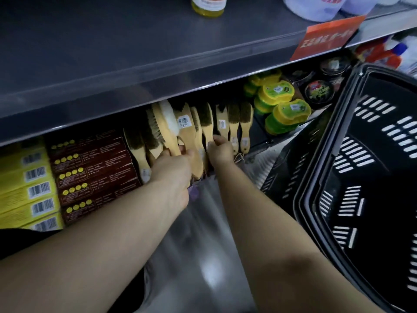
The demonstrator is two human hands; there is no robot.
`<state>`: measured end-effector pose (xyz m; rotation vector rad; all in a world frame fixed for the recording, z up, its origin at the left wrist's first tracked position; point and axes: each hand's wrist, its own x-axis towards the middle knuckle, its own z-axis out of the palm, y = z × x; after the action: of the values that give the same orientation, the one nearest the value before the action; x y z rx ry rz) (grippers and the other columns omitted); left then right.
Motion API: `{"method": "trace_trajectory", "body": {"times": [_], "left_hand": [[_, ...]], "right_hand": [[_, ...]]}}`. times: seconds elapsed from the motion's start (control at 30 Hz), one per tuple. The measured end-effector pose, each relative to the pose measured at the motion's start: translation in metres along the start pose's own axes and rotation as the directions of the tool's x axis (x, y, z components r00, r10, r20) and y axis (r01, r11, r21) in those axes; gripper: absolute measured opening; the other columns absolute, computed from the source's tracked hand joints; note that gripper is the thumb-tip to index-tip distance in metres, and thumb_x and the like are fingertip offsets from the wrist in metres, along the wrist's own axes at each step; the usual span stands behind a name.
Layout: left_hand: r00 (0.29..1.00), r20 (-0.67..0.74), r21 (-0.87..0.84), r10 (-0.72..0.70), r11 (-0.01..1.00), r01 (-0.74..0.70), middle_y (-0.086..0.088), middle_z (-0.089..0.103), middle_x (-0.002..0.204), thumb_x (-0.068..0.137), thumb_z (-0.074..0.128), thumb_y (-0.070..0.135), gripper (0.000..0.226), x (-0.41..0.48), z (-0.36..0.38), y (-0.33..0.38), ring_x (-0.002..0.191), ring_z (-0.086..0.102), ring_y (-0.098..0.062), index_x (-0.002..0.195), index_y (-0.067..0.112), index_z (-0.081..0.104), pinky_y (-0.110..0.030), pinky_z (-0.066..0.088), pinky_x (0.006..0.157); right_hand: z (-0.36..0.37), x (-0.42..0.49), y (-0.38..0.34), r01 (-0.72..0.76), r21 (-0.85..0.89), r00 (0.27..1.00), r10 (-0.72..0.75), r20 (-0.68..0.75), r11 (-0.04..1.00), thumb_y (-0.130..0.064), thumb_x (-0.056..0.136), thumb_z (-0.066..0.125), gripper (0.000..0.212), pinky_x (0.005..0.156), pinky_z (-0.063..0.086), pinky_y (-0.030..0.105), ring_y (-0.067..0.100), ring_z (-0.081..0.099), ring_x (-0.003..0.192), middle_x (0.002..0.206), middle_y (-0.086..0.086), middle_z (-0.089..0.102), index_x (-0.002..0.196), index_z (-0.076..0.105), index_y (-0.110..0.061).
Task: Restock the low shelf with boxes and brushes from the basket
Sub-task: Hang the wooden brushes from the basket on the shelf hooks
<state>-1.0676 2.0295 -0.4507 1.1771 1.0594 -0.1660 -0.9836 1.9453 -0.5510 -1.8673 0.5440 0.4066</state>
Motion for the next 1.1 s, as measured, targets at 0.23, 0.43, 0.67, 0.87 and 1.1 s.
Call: {"method": "trace_trajectory", "body": {"times": [0.23,0.43,0.67,0.87,1.1], "left_hand": [[0.993,-0.023,-0.051,-0.119,0.992,0.117,-0.016,0.063,0.112,0.091,0.055,0.009,0.032,0.004,0.008,0.004,0.097,0.06,-0.032,0.122,0.015,0.058,-0.034,0.048,0.059],[0.997,-0.023,-0.044,-0.072,0.997,0.071,-0.014,0.063,0.112,0.091,0.055,0.005,0.032,0.002,0.012,0.002,0.099,0.061,-0.031,0.122,0.014,0.058,-0.038,0.054,0.074],[0.997,0.05,-0.047,-0.059,0.997,0.061,-0.008,0.067,0.087,0.092,0.055,0.005,0.018,-0.003,0.012,-0.004,0.073,0.063,-0.018,0.102,0.017,0.063,-0.024,0.052,0.053],[1.0,0.015,-0.008,-0.023,1.0,0.024,-0.002,0.06,0.086,0.094,0.054,0.028,0.021,-0.005,0.015,-0.004,0.077,0.056,-0.019,0.11,0.018,0.062,-0.03,0.048,0.07],[0.998,0.064,0.051,0.002,0.999,-0.006,-0.004,0.053,0.075,0.096,0.041,0.022,0.024,-0.008,0.017,0.002,0.066,0.049,-0.02,0.099,0.02,0.065,-0.032,0.044,0.064]], "right_hand": [[0.002,0.006,0.008,0.068,-0.119,0.996,-0.074,-0.046,0.991,-0.011,0.097,0.045,0.038,0.084,0.029,0.017,0.026,0.049,0.121,0.127,0.011,0.058,0.135,0.049,-0.007],[-0.011,-0.013,-0.009,0.136,0.049,0.987,-0.131,-0.096,0.99,-0.012,0.094,0.048,0.022,0.084,0.051,0.037,0.027,0.062,0.095,0.097,0.007,0.065,0.111,0.062,-0.007],[-0.04,-0.062,-0.018,0.021,0.235,0.881,-0.129,0.455,0.972,-0.026,0.089,0.061,0.017,0.067,0.053,0.028,0.017,0.066,0.075,0.085,0.006,0.072,0.085,0.07,-0.012],[-0.04,-0.029,-0.018,0.027,0.291,0.998,-0.045,0.054,0.956,-0.007,0.093,0.042,0.018,0.061,0.045,0.029,0.02,0.054,0.068,0.07,0.003,0.058,0.081,0.056,-0.012],[-0.026,0.022,-0.014,0.075,-0.027,0.993,-0.077,-0.084,0.997,-0.009,0.095,0.041,0.017,0.049,0.037,0.005,0.007,0.046,0.064,0.079,-0.003,0.051,0.094,0.056,-0.018]]}}
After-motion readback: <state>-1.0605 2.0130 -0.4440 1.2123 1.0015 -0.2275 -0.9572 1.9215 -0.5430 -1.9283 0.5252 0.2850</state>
